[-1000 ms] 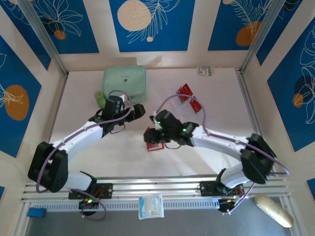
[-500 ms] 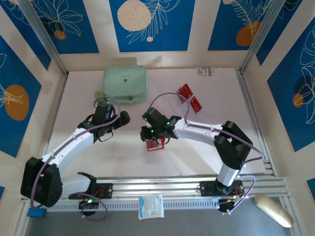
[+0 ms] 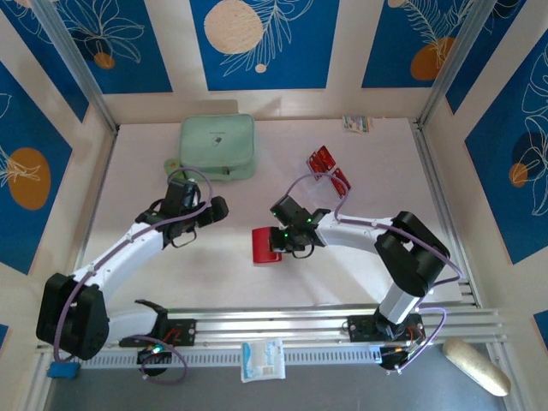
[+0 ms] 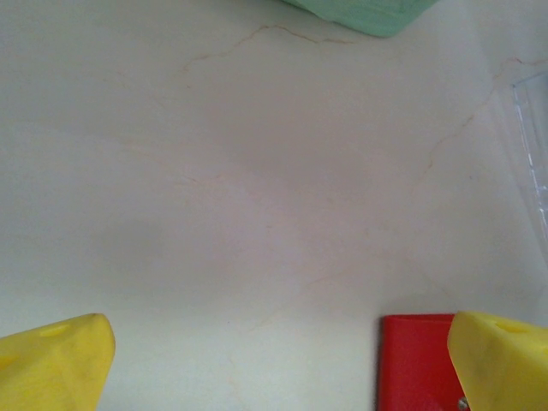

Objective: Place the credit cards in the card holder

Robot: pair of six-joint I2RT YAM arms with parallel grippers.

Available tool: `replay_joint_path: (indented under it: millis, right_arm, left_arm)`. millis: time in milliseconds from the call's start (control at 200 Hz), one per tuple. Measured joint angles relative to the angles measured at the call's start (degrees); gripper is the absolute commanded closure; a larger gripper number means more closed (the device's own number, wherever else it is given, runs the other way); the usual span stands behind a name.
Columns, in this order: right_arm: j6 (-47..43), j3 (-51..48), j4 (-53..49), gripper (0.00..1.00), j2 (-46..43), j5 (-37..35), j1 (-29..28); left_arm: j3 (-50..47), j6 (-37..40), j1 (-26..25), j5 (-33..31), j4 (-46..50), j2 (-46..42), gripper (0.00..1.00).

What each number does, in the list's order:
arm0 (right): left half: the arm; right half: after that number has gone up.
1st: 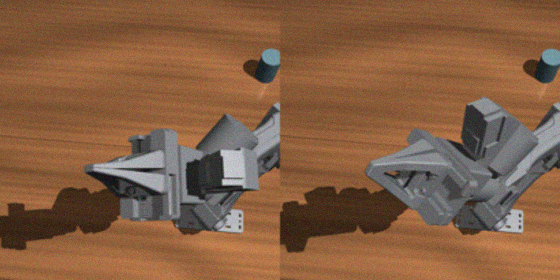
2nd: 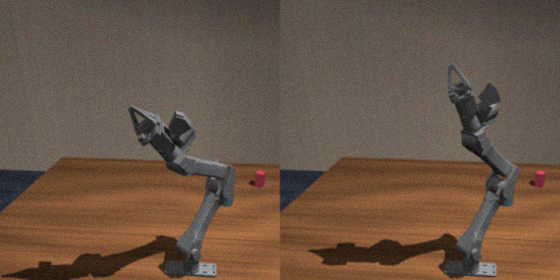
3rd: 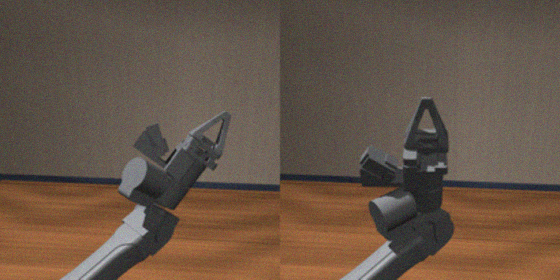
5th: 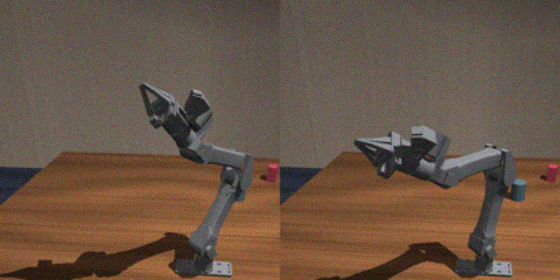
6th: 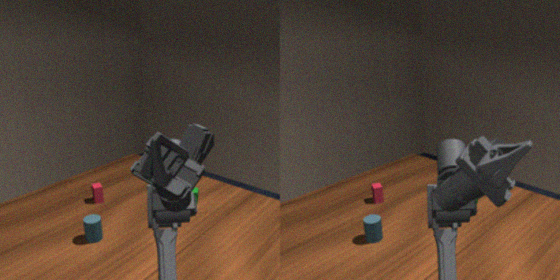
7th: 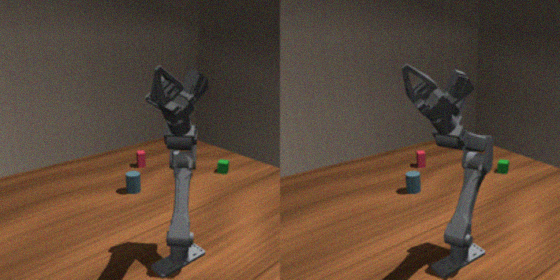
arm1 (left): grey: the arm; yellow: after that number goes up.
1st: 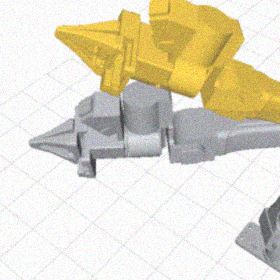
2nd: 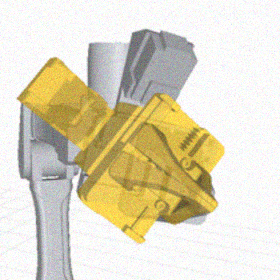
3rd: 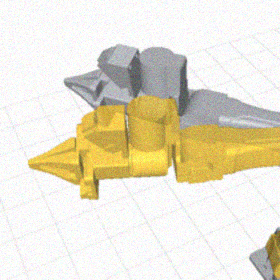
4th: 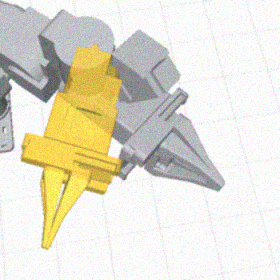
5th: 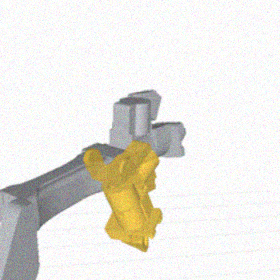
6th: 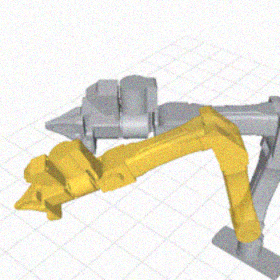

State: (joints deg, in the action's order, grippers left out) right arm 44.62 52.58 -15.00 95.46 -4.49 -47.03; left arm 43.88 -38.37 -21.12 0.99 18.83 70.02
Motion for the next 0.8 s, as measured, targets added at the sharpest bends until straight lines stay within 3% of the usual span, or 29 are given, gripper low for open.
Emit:
replay_joint_path:
  millis: [320,570,800]
  right_arm:
    - [0.90,-2.32,2.82,0.95,-0.15,0.44,0.55]
    - [1.51,-3.28,4.00,0.96,-0.55,0.46,0.55]
    - [1.97,-3.91,4.63,0.96,-0.87,0.44,0.55]
  left_arm:
    - [0.98,2.38,-4.63,4.55,-0.83,6.05,0.00]
    - [4.15,5.99,-11.50,3.41,-0.76,11.41,0.00]
    - [6.40,8.94,-14.53,1.29,-0.35,16.44,0.00]
